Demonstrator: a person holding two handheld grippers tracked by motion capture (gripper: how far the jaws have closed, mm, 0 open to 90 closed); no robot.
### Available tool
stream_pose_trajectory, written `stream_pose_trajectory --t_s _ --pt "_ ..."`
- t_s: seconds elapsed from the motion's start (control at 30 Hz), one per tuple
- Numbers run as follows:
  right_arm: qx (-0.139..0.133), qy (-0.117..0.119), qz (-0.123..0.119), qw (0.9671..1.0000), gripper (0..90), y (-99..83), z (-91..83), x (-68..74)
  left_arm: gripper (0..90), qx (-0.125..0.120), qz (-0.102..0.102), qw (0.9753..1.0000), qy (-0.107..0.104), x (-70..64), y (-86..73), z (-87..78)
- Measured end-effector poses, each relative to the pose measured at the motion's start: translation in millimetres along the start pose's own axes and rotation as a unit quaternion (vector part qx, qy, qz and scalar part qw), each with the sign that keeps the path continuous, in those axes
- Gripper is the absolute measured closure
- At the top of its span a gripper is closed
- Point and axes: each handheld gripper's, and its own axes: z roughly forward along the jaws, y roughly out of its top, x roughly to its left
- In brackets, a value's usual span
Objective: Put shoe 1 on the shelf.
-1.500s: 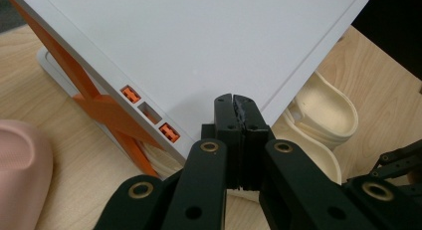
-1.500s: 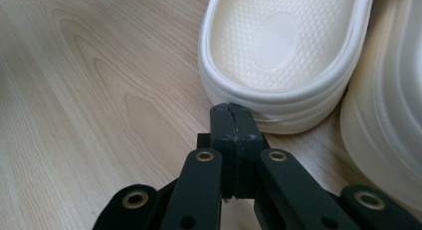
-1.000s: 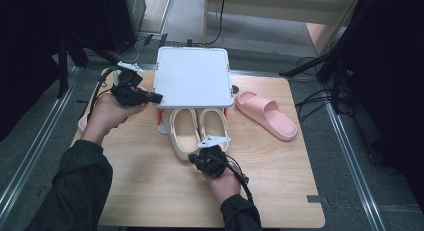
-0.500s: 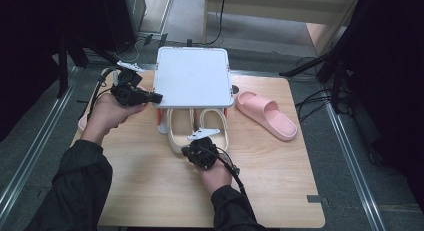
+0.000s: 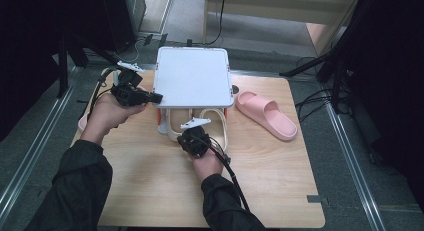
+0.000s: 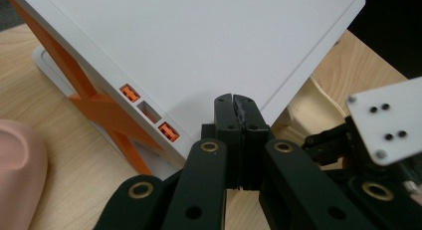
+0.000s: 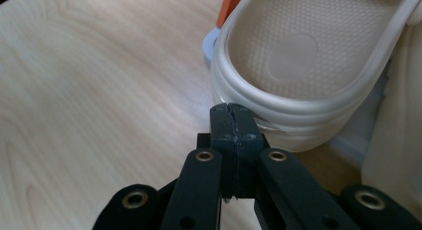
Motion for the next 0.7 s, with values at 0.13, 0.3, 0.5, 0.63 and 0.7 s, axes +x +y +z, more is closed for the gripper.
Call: stream_pose_trajectory --t_s 0.13,0.3,0.5,0.63,0.7 --pt "-0.005 -0.002 0.004 1.0000 90.0 7.5 8.1 -5.1 89.9 0.001 -0.001 1.0000 0.001 -0.2 0.1 0.0" --pt "0.002 -0.009 0.015 0.9998 90.0 12.9 12.6 -8.4 89.9 0.000 -0.004 1.0000 -0.001 0.8 -0.1 -0.4" --pt "0.000 0.010 0.022 0.9997 90.0 9.9 7.2 -6.9 89.9 -0.001 -0.006 1.0000 -0.002 1.3 -0.3 -0.5" --pt "-0.007 0.025 0.021 0.9994 90.0 4.7 -5.5 -4.2 89.9 -0.001 -0.008 1.0000 -0.001 1.2 -0.3 -0.5" --pt "-0.012 0.032 0.016 0.9993 90.0 0.7 -15.6 -3.0 89.9 -0.002 -0.008 1.0000 -0.001 1.2 -0.4 -0.5"
